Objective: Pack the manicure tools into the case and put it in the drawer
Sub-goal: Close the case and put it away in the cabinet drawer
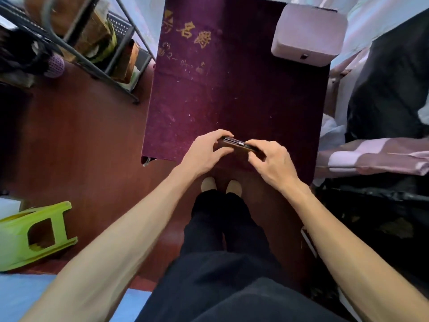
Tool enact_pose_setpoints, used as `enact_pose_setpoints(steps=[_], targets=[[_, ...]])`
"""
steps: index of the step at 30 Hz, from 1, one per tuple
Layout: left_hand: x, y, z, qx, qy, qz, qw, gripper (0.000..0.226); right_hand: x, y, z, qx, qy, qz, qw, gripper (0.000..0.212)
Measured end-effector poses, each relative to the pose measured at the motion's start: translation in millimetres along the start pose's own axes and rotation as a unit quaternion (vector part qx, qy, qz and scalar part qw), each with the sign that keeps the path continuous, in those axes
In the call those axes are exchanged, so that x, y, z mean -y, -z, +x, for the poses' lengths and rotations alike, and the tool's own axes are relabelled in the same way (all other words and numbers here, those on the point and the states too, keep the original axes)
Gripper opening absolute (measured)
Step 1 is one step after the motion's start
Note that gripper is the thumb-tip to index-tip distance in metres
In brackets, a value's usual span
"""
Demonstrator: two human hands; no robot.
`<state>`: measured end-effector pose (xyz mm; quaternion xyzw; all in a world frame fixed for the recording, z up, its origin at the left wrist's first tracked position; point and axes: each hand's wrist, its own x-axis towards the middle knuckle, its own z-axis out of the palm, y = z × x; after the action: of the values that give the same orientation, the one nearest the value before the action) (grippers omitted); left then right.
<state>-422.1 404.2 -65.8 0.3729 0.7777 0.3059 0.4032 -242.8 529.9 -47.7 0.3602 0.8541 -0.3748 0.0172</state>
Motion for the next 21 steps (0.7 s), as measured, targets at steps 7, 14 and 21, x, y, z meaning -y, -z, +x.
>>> enact_pose_setpoints(steps=[7,14,21], targets=[[-14,-1,-35,-0.020,0.016,-0.058,0.998,0.021,14,15,-23,-0.029,0.040,0.006,0.999,0.033],[-28,9,-40,-0.009,0.031,-0.062,0.998,0.018,32,29,-23,0.010,0.019,-0.029,0.999,0.032],[-56,18,-76,0.010,0.029,-0.065,0.997,0.026,64,33,-30,0.131,0.053,-0.113,0.983,0.033]])
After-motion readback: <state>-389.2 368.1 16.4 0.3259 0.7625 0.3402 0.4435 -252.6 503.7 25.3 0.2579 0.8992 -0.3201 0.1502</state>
